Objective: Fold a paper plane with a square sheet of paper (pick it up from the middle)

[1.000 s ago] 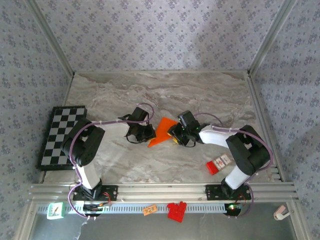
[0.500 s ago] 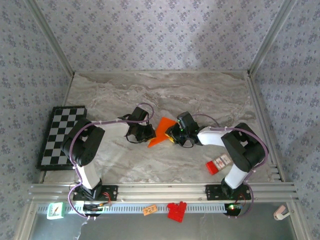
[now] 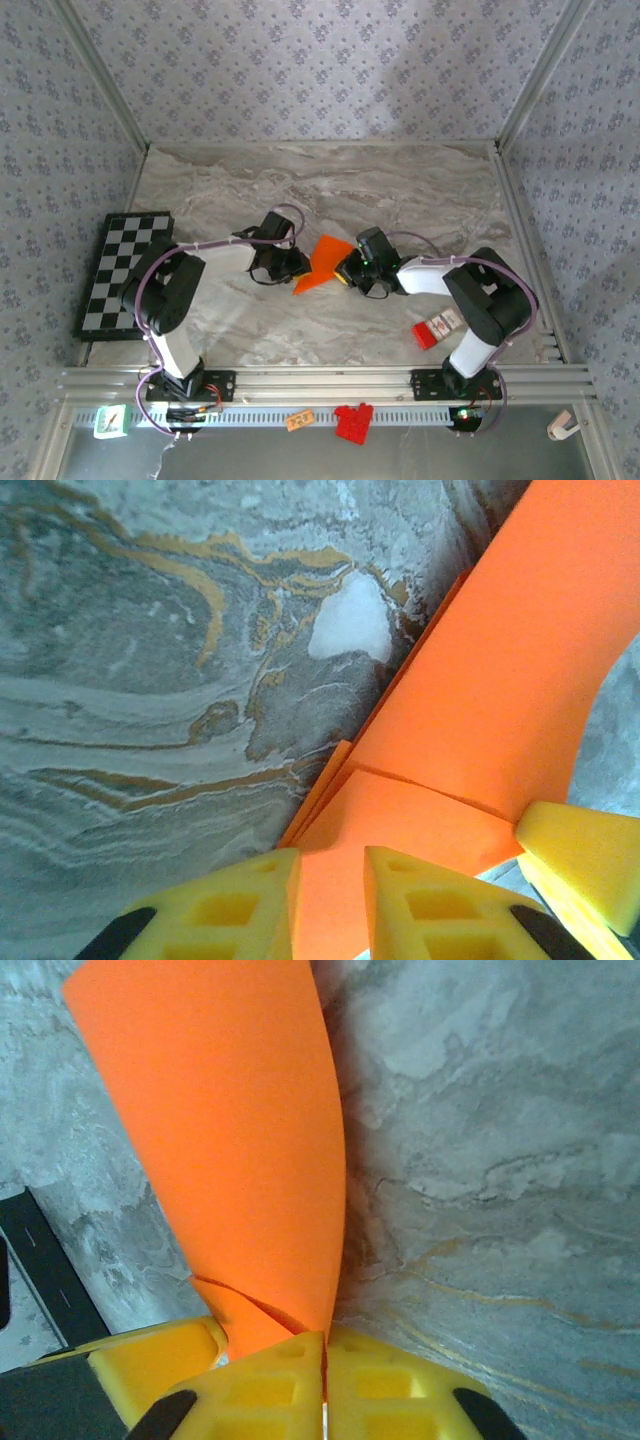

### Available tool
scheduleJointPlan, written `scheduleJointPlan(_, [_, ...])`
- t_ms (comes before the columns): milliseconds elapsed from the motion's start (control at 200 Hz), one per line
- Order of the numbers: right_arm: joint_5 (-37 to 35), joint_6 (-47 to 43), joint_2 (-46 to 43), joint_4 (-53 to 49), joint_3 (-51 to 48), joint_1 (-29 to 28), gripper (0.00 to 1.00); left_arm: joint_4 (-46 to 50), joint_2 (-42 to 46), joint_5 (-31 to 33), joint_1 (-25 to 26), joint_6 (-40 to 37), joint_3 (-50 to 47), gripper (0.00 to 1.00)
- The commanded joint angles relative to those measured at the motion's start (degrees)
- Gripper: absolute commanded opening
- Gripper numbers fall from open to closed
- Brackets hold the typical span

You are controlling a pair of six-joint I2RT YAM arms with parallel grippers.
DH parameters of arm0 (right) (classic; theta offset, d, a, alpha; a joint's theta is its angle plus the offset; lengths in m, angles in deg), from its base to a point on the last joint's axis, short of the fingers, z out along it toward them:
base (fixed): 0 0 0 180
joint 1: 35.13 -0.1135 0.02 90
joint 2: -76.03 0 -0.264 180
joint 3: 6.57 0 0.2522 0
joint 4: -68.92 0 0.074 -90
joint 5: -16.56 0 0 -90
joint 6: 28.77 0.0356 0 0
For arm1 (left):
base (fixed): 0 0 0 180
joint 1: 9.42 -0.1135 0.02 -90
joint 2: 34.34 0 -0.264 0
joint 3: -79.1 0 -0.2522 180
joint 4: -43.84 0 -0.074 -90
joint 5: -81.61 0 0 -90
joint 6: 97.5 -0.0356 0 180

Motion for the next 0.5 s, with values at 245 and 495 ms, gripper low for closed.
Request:
scheduleJointPlan(245, [-9.92,-4.37,-10.35,-9.69,0.91,-0.05,0.02,-2.31,9.30,3.31,1.87,-9.92,-0.70,0.48])
scheduleJointPlan(495, [-12.48,-3.25,-14.42,-16.28,1.65,0.59,0.03,-8.41,11.52,8.14,6.97,-25.55,-2.45,0.60])
